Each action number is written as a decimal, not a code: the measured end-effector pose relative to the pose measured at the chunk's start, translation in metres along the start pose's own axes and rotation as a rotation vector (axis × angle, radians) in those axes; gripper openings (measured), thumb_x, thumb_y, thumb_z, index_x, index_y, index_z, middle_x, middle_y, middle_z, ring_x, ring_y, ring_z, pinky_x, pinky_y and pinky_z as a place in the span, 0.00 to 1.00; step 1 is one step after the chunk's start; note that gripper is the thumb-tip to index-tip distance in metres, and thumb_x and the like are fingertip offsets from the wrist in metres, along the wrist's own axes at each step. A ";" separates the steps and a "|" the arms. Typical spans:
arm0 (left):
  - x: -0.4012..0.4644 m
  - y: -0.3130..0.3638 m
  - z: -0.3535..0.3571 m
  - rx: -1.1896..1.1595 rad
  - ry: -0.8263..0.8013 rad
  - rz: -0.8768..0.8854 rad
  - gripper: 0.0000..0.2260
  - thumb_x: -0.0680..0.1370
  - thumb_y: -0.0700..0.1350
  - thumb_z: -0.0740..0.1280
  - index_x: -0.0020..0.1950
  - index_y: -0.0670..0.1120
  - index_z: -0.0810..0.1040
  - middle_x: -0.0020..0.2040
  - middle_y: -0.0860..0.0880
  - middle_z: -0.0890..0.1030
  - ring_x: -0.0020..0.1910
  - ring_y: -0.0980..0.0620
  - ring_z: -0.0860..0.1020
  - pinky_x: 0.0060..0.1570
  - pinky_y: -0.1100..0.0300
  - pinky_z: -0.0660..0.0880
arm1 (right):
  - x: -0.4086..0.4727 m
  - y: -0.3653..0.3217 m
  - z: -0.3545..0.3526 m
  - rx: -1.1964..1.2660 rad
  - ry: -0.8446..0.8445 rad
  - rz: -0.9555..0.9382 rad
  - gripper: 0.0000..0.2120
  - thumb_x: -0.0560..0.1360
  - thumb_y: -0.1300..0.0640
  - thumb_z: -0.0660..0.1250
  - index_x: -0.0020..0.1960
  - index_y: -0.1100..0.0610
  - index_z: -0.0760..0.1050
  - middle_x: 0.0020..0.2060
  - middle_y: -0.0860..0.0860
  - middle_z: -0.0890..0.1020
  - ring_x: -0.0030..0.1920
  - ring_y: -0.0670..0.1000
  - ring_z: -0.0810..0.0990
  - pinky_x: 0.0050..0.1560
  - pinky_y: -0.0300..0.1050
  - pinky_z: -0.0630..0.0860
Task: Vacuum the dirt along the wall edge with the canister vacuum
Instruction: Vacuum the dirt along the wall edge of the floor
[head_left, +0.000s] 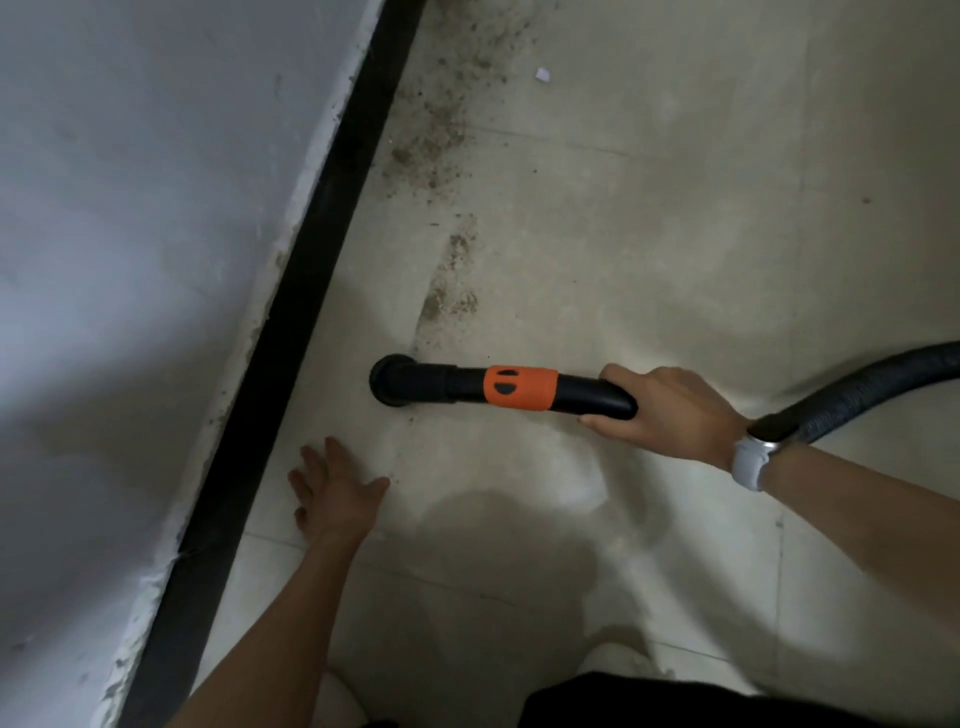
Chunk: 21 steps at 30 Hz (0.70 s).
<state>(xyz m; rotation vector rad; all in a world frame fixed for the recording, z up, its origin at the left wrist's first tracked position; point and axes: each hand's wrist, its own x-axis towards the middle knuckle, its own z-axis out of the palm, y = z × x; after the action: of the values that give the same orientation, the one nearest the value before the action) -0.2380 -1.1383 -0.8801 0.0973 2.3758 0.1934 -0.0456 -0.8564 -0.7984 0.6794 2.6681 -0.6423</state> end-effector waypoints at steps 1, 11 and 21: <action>-0.001 0.000 0.001 -0.003 0.006 0.001 0.40 0.77 0.53 0.66 0.78 0.50 0.42 0.78 0.48 0.39 0.76 0.43 0.40 0.71 0.39 0.51 | -0.001 0.003 0.001 -0.027 -0.019 -0.016 0.18 0.72 0.36 0.60 0.50 0.50 0.68 0.30 0.46 0.74 0.32 0.52 0.74 0.31 0.43 0.62; -0.003 0.000 0.004 -0.022 0.011 0.013 0.40 0.77 0.52 0.67 0.78 0.50 0.41 0.78 0.48 0.38 0.76 0.42 0.39 0.72 0.39 0.51 | 0.009 -0.010 0.015 -0.101 -0.042 -0.178 0.38 0.75 0.53 0.60 0.76 0.42 0.39 0.57 0.50 0.74 0.47 0.55 0.77 0.38 0.43 0.65; -0.002 -0.003 0.007 0.029 0.024 0.019 0.39 0.78 0.54 0.64 0.78 0.51 0.40 0.78 0.48 0.37 0.76 0.43 0.39 0.72 0.40 0.51 | 0.027 -0.052 0.019 -0.423 0.019 -0.131 0.31 0.77 0.53 0.59 0.75 0.49 0.47 0.55 0.53 0.69 0.42 0.54 0.73 0.36 0.45 0.63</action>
<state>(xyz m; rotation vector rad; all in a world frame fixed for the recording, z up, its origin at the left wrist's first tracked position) -0.2319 -1.1412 -0.8843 0.1326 2.4024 0.1700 -0.0912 -0.8965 -0.8081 0.3964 2.7517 -0.0882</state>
